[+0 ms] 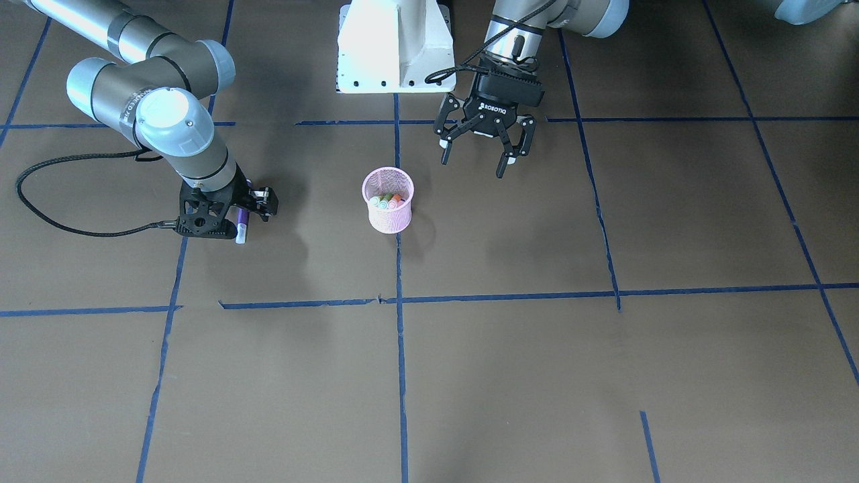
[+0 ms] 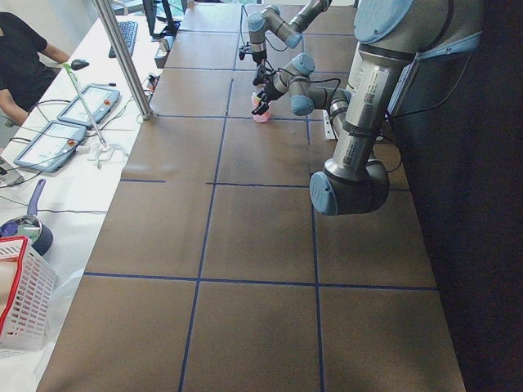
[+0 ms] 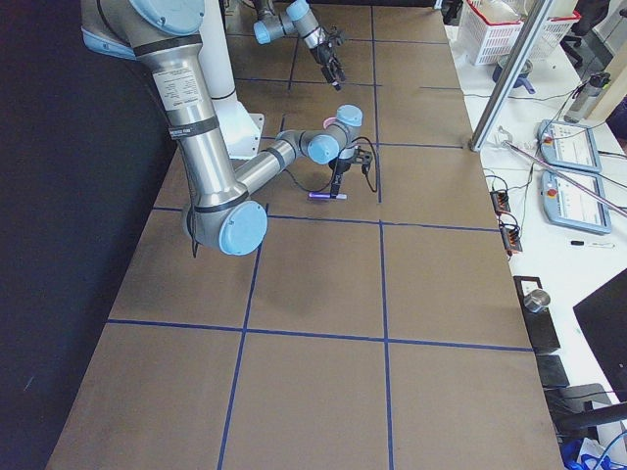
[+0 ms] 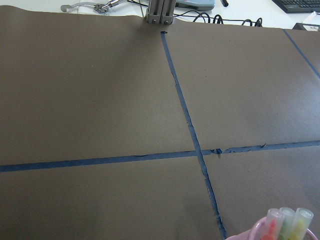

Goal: Collect pens into pen holder
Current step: 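Open and withdraw the left gripper while the right gripper descends onto the purple marker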

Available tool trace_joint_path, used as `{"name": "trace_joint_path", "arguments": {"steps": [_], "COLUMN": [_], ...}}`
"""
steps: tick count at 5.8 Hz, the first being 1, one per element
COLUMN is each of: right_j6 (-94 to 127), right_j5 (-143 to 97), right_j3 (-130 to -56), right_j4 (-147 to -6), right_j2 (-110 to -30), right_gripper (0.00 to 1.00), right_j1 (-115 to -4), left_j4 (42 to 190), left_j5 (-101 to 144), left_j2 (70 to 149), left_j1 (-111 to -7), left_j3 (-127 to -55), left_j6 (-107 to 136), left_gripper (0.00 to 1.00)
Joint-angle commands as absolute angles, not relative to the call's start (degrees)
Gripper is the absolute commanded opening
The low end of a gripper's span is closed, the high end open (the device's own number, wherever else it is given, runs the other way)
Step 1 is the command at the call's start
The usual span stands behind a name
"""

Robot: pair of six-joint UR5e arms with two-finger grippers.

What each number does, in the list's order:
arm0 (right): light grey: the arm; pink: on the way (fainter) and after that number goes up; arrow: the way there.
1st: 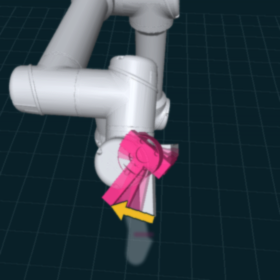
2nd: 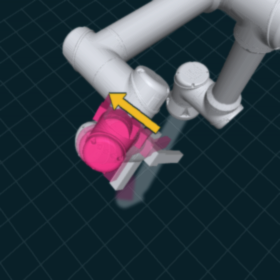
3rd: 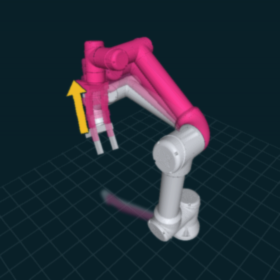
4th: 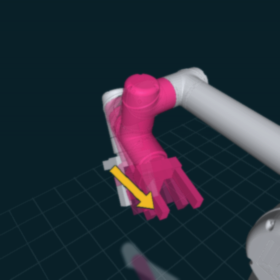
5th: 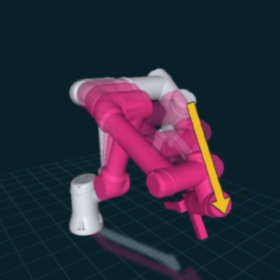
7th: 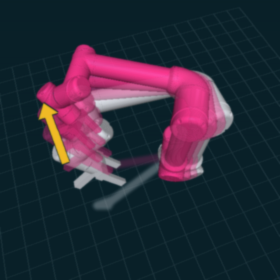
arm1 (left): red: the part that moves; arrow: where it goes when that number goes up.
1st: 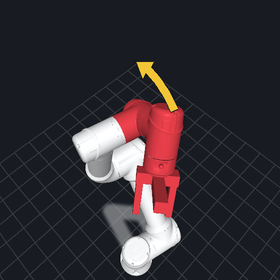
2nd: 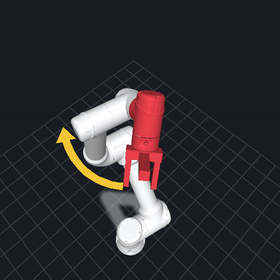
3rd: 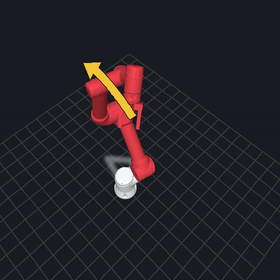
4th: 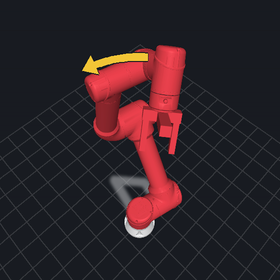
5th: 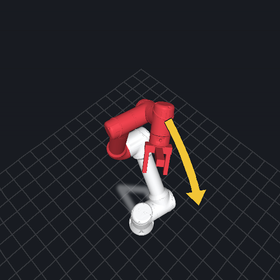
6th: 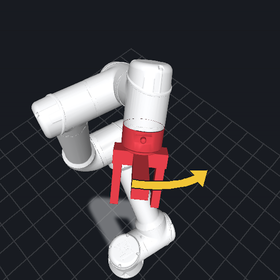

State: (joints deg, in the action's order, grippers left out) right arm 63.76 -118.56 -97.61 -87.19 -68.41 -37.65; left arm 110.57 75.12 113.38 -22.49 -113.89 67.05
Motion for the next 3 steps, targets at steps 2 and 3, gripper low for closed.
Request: {"name": "trace_joint_path", "arguments": {"steps": [2, 3], "right_j6": [63.63, 63.55], "right_j5": [-118.56, -118.48], "right_j3": [-97.47, -97.47], "right_j4": [-87.27, -87.19], "right_j2": [-68.38, -68.64], "right_gripper": [0.82, 0.75], "right_j1": [-37.09, -36.92], "left_j4": [101.12, 100.90], "left_j5": [86.55, 86.57], "left_j2": [113.47, 113.38], "left_j1": [-26.79, -26.81], "left_j3": [-114.08, -113.91], "left_j6": [66.53, 66.53], "left_gripper": [1.00, 1.00]}}
